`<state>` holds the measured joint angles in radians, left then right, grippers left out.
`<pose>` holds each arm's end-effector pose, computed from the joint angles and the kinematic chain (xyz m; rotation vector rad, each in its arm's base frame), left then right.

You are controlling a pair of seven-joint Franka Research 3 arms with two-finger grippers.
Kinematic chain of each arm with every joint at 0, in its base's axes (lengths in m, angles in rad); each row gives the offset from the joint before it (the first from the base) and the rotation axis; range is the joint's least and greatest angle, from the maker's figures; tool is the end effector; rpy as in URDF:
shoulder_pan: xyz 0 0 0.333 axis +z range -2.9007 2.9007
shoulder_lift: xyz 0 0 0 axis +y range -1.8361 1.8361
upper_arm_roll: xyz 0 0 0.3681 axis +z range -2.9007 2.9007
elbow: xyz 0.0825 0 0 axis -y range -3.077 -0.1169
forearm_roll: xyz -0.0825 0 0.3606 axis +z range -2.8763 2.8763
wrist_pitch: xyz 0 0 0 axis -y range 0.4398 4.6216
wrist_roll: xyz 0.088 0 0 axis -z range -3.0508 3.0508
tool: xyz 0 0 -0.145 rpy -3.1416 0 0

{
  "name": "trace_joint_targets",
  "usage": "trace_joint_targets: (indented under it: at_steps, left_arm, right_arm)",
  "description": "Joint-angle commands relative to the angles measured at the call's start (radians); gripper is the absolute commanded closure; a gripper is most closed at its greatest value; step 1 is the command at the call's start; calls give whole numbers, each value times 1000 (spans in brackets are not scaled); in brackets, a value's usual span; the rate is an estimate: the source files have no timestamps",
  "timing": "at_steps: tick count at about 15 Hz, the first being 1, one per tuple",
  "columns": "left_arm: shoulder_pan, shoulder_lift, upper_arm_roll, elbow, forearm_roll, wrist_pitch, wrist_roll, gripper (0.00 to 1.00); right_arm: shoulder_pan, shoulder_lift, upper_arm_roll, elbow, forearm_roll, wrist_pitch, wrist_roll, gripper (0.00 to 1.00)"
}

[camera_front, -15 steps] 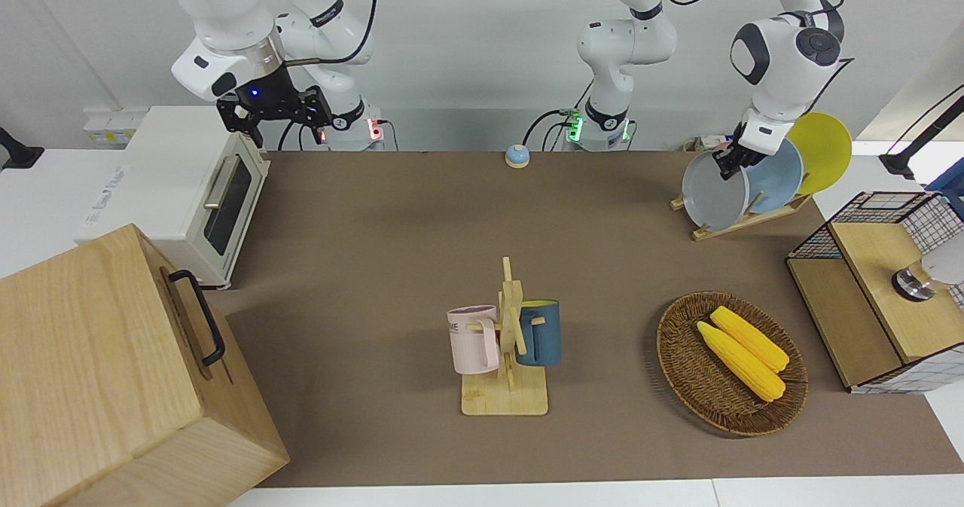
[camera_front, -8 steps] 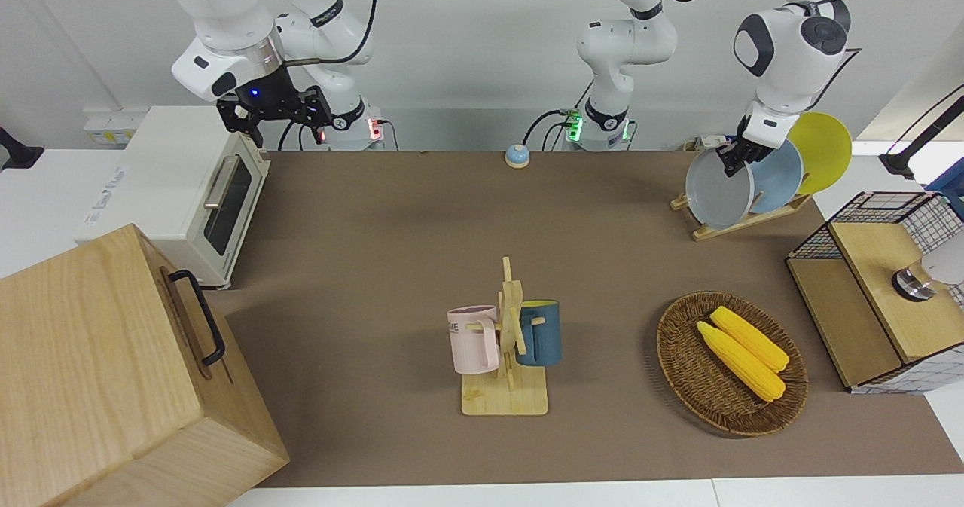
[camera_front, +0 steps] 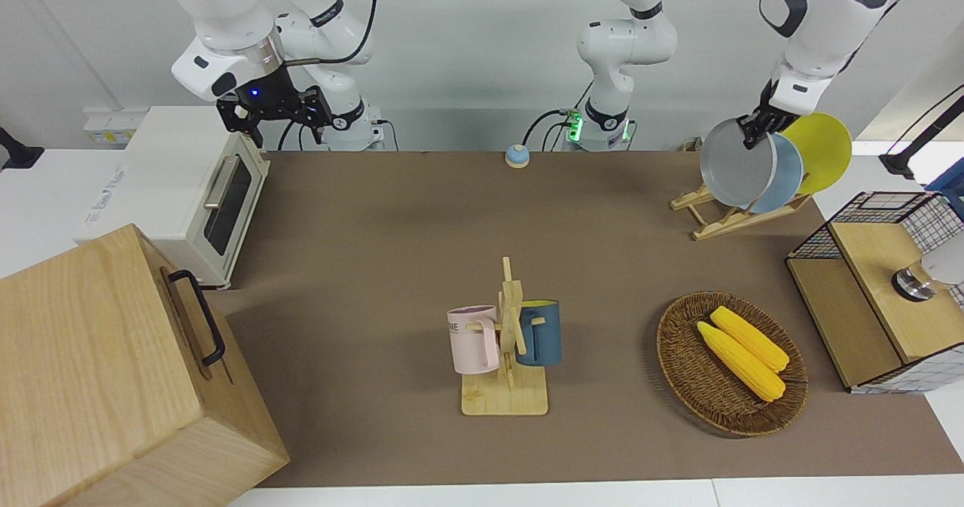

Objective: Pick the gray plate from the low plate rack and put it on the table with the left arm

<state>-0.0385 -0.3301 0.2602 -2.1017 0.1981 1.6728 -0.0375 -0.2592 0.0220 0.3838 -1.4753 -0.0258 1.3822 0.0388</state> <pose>0.3866 0.1283 0.5593 -3.0169 -0.3184 0.1770 0.5112 0.0572 0.6546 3.1075 0.1287 -0.1739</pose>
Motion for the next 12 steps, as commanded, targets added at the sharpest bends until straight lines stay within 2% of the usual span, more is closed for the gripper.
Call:
trace_joint_targets:
  at_steps: [1, 4, 9, 12]
  left_arm:
    - [-37, -1, 2, 121, -9, -137, 8, 1000]
    - [-38, -1, -15, 164, -28, -176, 10, 1000]
    - [-86, 29, -4, 172, -101, -174, -5, 1000]
    - [-103, 68, 4, 173, -228, -154, -5, 1000]
  right_arm:
    - [-23, -2, 21, 7, -6, -11, 12, 17]
    - [-23, -2, 21, 7, -5, -11, 12, 17]
    - [-23, -2, 21, 7, -5, -12, 12, 17]
    - [-23, -4, 21, 6, -5, -11, 12, 17]
